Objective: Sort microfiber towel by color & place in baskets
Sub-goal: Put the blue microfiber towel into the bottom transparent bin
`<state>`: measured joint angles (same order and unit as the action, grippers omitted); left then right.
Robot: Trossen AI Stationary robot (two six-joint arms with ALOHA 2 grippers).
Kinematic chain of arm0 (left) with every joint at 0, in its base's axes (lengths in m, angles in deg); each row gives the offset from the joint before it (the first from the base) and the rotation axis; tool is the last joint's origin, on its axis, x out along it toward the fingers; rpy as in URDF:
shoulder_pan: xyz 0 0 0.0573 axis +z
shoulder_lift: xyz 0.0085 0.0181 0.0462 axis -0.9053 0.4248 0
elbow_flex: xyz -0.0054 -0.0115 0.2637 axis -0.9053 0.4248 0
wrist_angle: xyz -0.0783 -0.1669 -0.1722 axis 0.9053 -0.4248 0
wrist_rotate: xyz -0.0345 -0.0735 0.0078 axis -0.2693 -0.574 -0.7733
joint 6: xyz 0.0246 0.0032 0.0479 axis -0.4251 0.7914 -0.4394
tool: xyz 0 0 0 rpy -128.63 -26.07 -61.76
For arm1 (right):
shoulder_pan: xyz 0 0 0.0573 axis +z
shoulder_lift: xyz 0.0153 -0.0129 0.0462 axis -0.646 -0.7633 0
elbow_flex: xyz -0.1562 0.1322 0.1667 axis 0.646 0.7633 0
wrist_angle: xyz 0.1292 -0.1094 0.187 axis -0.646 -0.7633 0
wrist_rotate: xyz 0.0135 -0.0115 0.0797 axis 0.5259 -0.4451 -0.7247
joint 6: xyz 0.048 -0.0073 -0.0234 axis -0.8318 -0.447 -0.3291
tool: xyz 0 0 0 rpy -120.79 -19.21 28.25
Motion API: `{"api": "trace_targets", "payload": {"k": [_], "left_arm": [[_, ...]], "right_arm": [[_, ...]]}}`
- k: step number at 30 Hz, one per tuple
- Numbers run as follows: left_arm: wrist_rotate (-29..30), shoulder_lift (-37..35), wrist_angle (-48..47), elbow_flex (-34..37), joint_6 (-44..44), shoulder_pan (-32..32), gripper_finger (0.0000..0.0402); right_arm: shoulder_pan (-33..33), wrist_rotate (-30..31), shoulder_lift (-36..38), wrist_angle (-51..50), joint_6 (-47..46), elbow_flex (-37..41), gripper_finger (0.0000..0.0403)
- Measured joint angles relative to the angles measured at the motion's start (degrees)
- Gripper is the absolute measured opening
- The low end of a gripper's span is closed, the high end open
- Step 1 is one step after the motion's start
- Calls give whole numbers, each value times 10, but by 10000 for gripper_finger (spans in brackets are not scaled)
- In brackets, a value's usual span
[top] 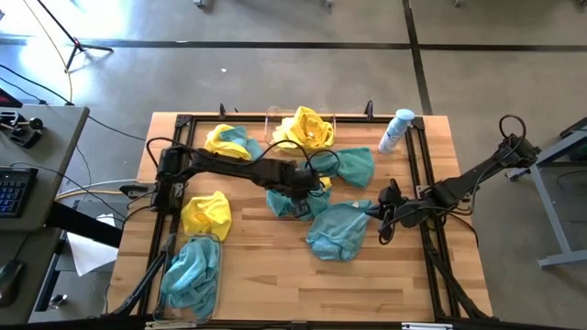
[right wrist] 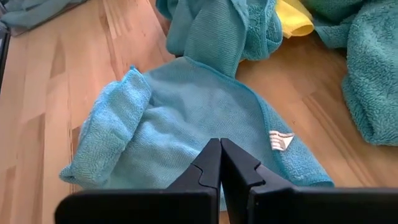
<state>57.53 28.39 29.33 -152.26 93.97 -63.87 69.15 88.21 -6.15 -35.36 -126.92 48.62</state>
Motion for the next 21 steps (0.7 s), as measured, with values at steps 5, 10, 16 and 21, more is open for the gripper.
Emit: {"api": "trace_targets", "payload": {"k": [5, 10, 16, 21], "left_arm": [[15, -28, -47, -26, 12, -15, 4], [65, -96, -80, -60, 13, -42, 1], [143, -201, -87, -73, 13, -80, 1], [231, -279, -85, -73, 14, -115, 0]], "right_arm": [[0, 18, 0, 0, 0, 0, 0], [0, 22, 0, 4, 0, 0, 0], [0, 34, 0, 5, 0, 0, 0], [0, 61, 0, 3, 0, 0, 0]]}}
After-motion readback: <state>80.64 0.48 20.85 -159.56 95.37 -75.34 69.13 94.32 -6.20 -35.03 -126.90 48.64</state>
